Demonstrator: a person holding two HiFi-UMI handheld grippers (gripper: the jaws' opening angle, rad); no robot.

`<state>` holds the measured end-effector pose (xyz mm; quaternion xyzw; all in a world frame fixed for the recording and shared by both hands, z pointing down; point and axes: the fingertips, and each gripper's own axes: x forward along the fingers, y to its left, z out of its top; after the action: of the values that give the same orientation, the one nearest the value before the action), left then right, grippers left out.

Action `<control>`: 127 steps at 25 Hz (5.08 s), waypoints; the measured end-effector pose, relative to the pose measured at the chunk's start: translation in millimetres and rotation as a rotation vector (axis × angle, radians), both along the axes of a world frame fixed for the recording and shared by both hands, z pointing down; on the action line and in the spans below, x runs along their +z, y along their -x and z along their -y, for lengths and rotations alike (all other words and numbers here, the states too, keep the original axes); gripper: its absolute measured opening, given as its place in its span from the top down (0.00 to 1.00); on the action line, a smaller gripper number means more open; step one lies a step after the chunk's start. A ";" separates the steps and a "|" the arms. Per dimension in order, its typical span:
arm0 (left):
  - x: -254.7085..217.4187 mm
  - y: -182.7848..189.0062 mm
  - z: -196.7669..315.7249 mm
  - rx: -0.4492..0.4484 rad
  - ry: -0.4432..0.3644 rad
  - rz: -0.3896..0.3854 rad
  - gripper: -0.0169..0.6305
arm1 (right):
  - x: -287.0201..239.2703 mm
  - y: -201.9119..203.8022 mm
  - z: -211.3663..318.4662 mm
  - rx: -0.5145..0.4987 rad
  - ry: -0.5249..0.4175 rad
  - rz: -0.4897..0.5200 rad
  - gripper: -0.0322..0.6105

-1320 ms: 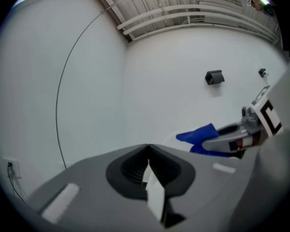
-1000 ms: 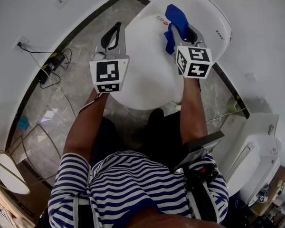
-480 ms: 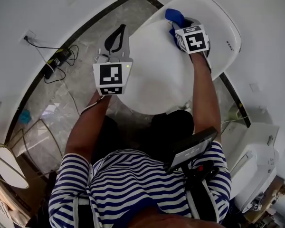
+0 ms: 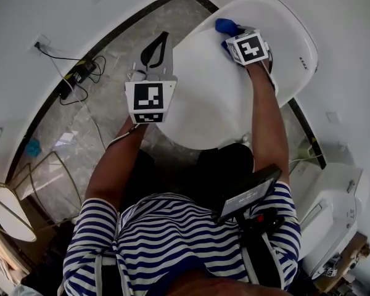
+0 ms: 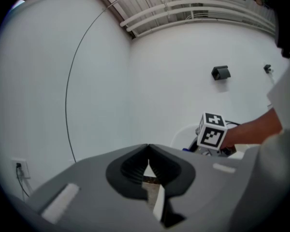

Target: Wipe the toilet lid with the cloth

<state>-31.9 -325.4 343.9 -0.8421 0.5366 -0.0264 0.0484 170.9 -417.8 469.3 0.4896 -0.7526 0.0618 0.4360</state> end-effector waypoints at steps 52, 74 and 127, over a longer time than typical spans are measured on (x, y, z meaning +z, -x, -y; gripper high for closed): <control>-11.2 47.0 -40.0 -0.050 -0.009 -0.039 0.97 | 20.7 231.3 -187.8 -0.497 0.113 0.045 0.78; -12.9 28.4 -48.1 -0.029 -0.013 -0.025 0.97 | -33.9 160.0 -155.1 -0.283 -0.131 0.238 0.78; -0.7 15.1 -46.9 -0.026 0.002 -0.003 0.97 | -3.3 29.0 -83.5 -0.089 -0.025 0.039 0.78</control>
<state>-47.1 -278.6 343.1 -0.8352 0.5474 -0.0266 0.0464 141.9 -334.3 465.9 0.4595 -0.7829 0.0427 0.4174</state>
